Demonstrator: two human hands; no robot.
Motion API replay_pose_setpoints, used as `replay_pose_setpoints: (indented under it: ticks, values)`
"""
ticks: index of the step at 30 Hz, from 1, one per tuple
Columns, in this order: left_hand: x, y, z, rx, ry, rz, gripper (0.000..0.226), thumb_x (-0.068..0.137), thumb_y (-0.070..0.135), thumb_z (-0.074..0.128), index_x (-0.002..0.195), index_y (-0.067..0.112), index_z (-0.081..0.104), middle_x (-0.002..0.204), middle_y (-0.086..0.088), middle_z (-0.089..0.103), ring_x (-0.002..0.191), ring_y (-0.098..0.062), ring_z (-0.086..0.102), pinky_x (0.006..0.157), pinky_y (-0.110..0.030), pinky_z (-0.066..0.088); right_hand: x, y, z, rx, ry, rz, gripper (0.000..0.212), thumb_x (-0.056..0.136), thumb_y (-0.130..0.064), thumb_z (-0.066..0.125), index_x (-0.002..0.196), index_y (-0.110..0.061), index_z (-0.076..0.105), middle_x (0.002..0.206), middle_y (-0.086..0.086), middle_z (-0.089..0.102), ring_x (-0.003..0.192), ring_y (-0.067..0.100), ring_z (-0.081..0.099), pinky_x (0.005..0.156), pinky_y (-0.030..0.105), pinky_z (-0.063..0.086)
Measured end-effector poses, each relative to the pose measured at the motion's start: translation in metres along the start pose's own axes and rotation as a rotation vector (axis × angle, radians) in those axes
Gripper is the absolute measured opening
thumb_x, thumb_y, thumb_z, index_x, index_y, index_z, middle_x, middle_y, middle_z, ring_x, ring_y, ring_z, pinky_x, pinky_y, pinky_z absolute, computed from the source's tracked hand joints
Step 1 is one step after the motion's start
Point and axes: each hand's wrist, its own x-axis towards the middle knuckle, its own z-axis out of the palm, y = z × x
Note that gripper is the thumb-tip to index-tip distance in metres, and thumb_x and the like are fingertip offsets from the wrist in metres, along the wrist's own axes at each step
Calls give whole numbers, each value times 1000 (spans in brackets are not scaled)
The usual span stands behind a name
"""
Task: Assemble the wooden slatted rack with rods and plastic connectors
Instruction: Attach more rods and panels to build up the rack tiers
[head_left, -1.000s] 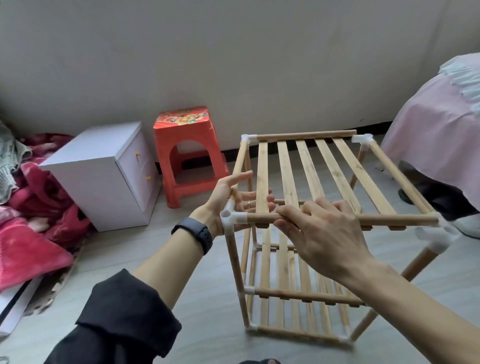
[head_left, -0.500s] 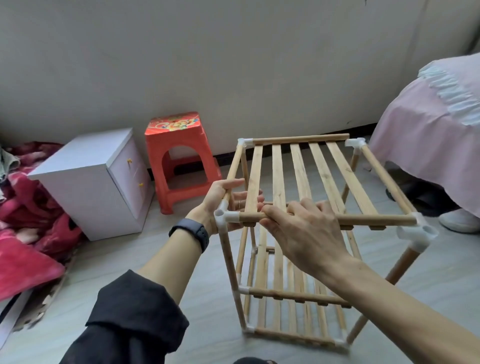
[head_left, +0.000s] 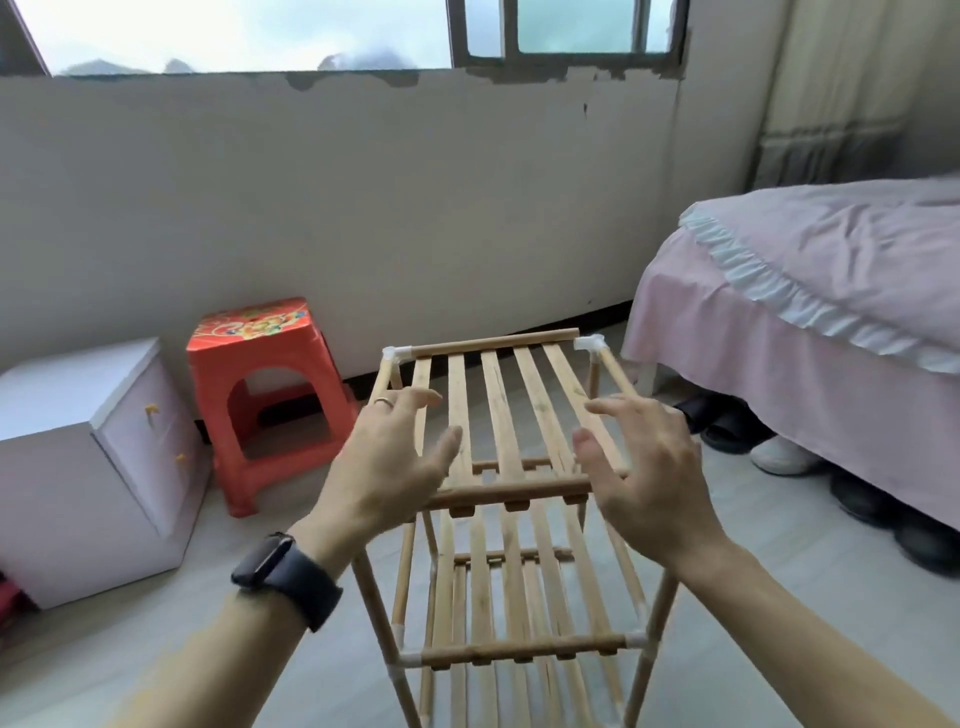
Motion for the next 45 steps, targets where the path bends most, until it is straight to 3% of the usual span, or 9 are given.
replay_pose_setpoints:
  ticks: [5,9,13,18,23,27,29,39,45]
  values:
    - [-1,67,50,140,-180,312,54,97,56,51,145,34,39,148,8,42,131,-9,40,103,-26,35,-4,38,-30,441,70,564,27,105,-43,47,120,-24,57,117,-5,59,117,18,56,101,46,49]
    - [8,103,90,196,-299,423,50,99,56,46,143,33,43,136,7,52,119,-11,47,100,-34,45,-22,61,-38,782,-119,813,51,106,-55,34,121,-17,65,113,7,73,106,26,69,90,42,52]
    - [12,114,110,227,-371,486,45,101,56,41,137,31,50,127,10,62,123,-14,43,98,-35,44,-33,60,-33,710,-314,648,60,105,-59,25,117,-24,72,100,-4,77,98,11,71,92,32,51]
    - [8,104,107,369,-285,598,43,103,59,33,125,27,51,112,10,67,119,-16,44,93,-35,43,-32,57,-15,568,-233,577,65,92,-74,33,104,-20,67,70,-12,58,65,2,56,68,28,47]
    - [3,86,106,468,-67,757,37,102,58,39,104,24,54,88,6,71,103,-19,58,80,-36,50,-32,52,-4,562,-177,577,47,100,-67,31,86,-29,56,68,-15,51,66,3,50,68,26,42]
    - [-3,76,109,514,-18,796,42,101,60,39,99,22,57,83,4,70,95,-20,60,75,-38,53,-31,49,1,557,-138,599,57,102,-66,29,84,-19,58,60,-13,48,62,7,51,66,31,49]
    - [-10,71,112,533,-13,819,44,105,56,31,97,21,56,83,2,70,92,-21,59,74,-40,53,-30,45,0,569,-121,585,54,103,-63,31,74,-21,51,53,-12,43,54,5,45,60,28,44]
    - [-14,73,116,488,13,771,28,106,47,40,105,24,55,95,5,72,100,-22,58,77,-40,49,-39,53,-8,612,-204,599,50,99,-68,31,83,-24,51,67,-7,49,60,5,48,66,27,42]
    - [-12,74,118,504,-5,767,35,105,50,32,100,25,56,94,6,72,101,-21,56,74,-38,49,-41,52,-12,641,-239,627,55,99,-70,31,89,-21,54,72,-4,48,68,10,47,71,32,44]
